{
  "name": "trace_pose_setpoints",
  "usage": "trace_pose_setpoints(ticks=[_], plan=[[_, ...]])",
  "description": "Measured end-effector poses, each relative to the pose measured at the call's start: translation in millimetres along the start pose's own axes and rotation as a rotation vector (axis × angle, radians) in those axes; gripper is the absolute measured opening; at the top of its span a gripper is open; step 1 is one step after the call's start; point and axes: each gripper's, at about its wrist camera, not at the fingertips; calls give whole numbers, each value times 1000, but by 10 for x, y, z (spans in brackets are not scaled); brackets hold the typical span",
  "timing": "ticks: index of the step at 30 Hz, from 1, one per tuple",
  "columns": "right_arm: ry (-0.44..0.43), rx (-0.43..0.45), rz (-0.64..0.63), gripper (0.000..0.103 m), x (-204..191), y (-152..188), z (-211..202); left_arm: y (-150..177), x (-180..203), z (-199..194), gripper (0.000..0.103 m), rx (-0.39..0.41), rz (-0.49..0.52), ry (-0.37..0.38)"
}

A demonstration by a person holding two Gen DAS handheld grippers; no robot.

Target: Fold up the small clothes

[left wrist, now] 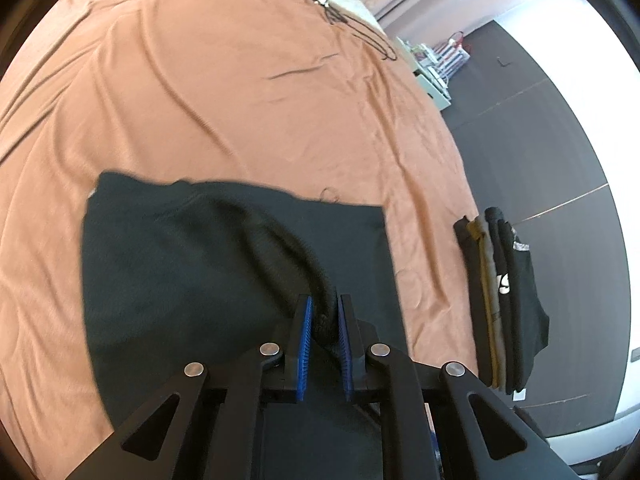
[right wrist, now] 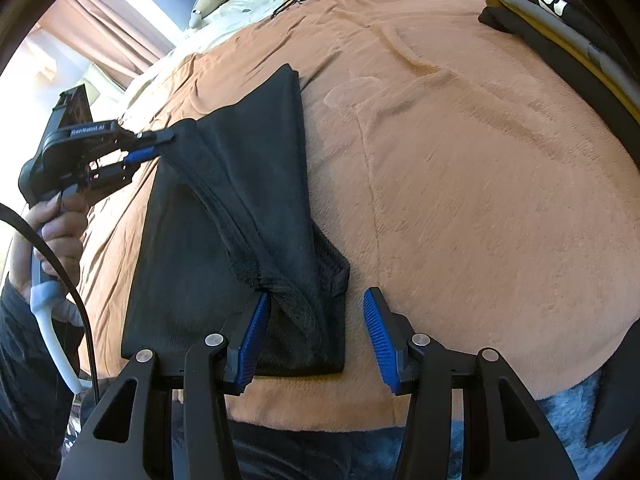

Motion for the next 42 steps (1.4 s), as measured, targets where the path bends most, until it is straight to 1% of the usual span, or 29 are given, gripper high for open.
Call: trace_pose_setpoints(ticks=[4, 8, 10, 12, 15, 18, 20, 24, 33, 39, 42], plan=[[-21, 3, 30, 46, 64, -19, -15, -158, 163, 126, 14, -5, 25, 13], [-55, -1, 57, 46, 119, -3, -41, -279, 323, 240, 14, -3, 54, 1], [-67, -6, 61, 46, 141, 10, -51, -318, 365, 277, 18, -6, 60, 7], [-72, -12, 64, 46, 158, 17, -48, -329, 379, 270, 24, 1, 65, 4], [-79, -14, 71, 46, 173, 30, -46, -300, 350, 232, 25, 8, 75, -15], [-87, -12, 83, 45, 186, 33, -41, -234, 259, 192, 25, -4, 78, -50], [-89, -15, 85, 36, 175, 37, -43, -170, 168, 150, 25, -14, 81, -81], [-99, -20, 90, 30, 152, 70, -45, -30, -16, 40, 25, -32, 73, -116], [-92, -26, 146, 29, 177, 143, -38, 335, -441, -277, 25, -80, 28, -202], [-92, -28, 166, 29, 169, 166, -56, 580, -597, -468, 25, -96, 0, -204], [-89, -29, 165, 29, 161, 178, -58, 725, -658, -532, 25, -118, -6, -229]])
Point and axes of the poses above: each gripper's, at about its wrist camera, not at the fingertips, and z roughly the way its jaws point, x to its right, y to its underside, and after that the axes turned 3 degrees about x, right-handed
